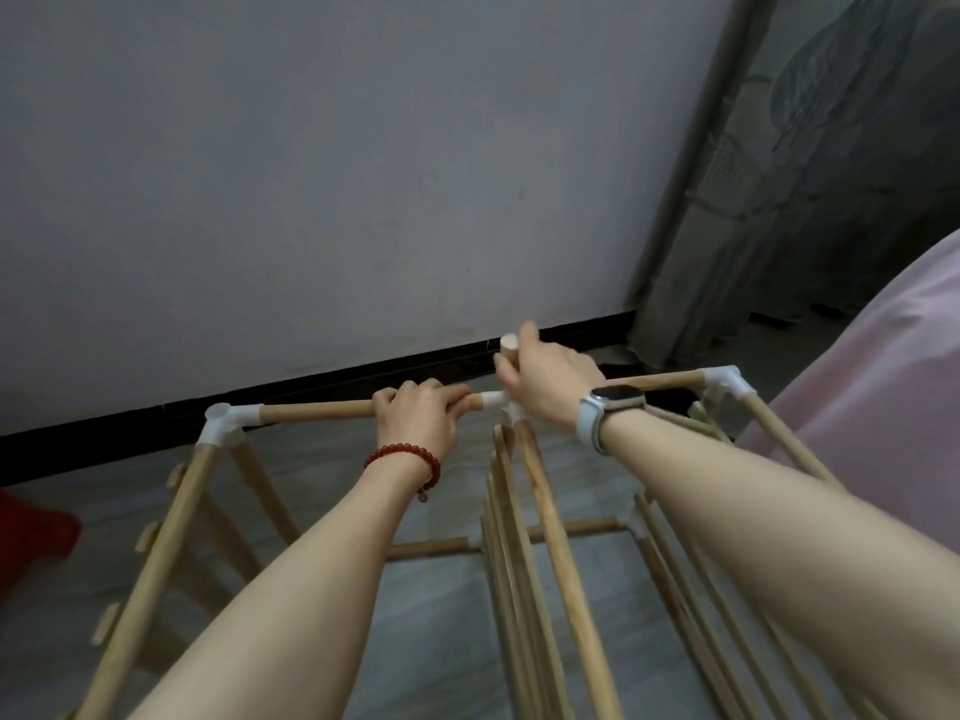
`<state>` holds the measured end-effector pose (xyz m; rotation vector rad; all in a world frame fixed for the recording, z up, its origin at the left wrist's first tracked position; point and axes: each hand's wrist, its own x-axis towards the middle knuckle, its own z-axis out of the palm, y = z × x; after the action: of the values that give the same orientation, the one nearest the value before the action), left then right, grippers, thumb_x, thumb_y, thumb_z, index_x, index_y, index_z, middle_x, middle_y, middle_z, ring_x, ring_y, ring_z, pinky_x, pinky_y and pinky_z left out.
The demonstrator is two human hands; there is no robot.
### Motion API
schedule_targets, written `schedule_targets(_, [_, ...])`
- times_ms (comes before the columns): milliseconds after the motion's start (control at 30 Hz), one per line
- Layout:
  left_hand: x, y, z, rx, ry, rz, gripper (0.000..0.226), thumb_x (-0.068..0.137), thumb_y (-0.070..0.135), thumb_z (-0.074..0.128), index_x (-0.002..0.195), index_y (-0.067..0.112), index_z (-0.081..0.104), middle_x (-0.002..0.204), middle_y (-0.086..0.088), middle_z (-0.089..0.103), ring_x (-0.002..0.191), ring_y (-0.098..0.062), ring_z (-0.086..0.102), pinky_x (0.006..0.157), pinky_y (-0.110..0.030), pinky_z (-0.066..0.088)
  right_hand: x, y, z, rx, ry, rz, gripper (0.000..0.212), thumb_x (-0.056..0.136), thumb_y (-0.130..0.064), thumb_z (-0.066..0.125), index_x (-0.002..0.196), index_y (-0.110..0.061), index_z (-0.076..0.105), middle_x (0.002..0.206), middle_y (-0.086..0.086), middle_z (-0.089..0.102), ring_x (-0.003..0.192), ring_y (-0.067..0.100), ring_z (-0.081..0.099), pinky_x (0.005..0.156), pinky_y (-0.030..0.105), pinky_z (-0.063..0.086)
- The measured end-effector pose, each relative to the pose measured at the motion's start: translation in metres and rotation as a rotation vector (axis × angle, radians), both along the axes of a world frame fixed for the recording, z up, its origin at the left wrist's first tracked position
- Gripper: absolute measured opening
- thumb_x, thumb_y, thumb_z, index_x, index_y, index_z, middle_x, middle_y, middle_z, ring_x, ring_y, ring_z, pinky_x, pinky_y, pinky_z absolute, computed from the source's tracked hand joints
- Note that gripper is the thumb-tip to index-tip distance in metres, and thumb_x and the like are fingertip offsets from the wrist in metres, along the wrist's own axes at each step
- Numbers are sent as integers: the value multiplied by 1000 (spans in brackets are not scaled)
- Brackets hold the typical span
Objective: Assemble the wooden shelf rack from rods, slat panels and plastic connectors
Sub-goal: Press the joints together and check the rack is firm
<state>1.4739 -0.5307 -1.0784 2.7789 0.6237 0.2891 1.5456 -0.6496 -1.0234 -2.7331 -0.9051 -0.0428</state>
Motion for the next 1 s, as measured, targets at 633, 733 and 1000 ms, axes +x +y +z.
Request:
schedule_targets(633, [-1, 3, 1, -82, -20, 0, 31, 99, 37, 37, 125, 38, 54, 111, 6, 60, 108, -17, 49, 96, -34, 24, -13, -4, -13, 57, 70, -19, 25, 98, -40, 34, 100, -15, 30, 77, -1, 51, 85, 33, 62, 62, 33, 34])
schedule_targets(733, [-1, 4, 1, -110, -11, -3, 32, 99, 36, 38, 126, 36, 53, 111, 7, 60, 108, -16, 49, 97, -34, 23, 0, 4, 16, 181, 23, -67, 28, 98, -41, 34, 101, -13, 32, 89, 11, 59, 89, 37, 60, 67, 36, 37])
schedule_targets(1000, [0, 9, 8, -200, 39, -41, 34, 99, 30, 37, 130, 34, 50, 119, 8, 59, 115, -14, 48, 102, -30, 19, -14, -2, -14, 97, 87, -84, 25, 98, -40, 34, 97, -15, 31, 79, 2, 53, 79, 32, 57, 64, 35, 35])
